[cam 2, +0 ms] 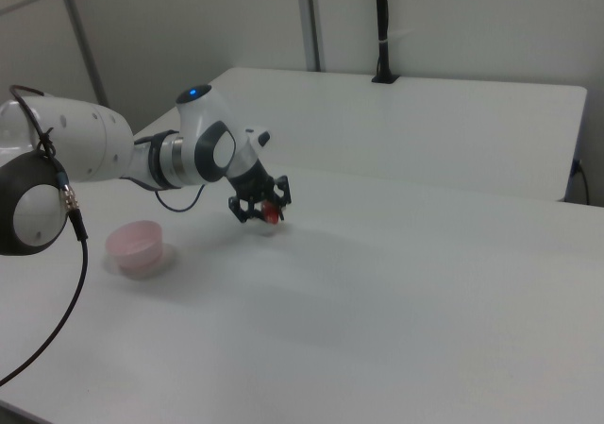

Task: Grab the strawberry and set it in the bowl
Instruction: 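Lift the gripped strawberry off the table, then carry the strawberry over the pink bowl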

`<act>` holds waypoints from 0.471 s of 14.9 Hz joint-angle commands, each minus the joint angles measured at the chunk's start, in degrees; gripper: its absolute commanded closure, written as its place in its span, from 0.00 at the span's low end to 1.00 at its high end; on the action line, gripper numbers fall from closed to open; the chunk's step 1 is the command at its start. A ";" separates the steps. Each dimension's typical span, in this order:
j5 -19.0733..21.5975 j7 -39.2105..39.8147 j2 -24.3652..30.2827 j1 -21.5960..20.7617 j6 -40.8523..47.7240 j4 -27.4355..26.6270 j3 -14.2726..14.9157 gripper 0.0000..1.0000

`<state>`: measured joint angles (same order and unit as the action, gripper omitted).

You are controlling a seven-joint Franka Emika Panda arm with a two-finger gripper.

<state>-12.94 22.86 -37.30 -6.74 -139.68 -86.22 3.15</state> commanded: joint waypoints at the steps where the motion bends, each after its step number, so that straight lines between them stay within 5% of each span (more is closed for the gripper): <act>1: 0.28 -2.12 6.34 -3.18 0.19 -1.58 1.24 0.67; 7: 4.31 -3.97 15.23 -15.22 8.87 -8.87 6.95 0.66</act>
<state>-11.81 20.37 -27.96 -14.76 -136.20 -88.61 6.39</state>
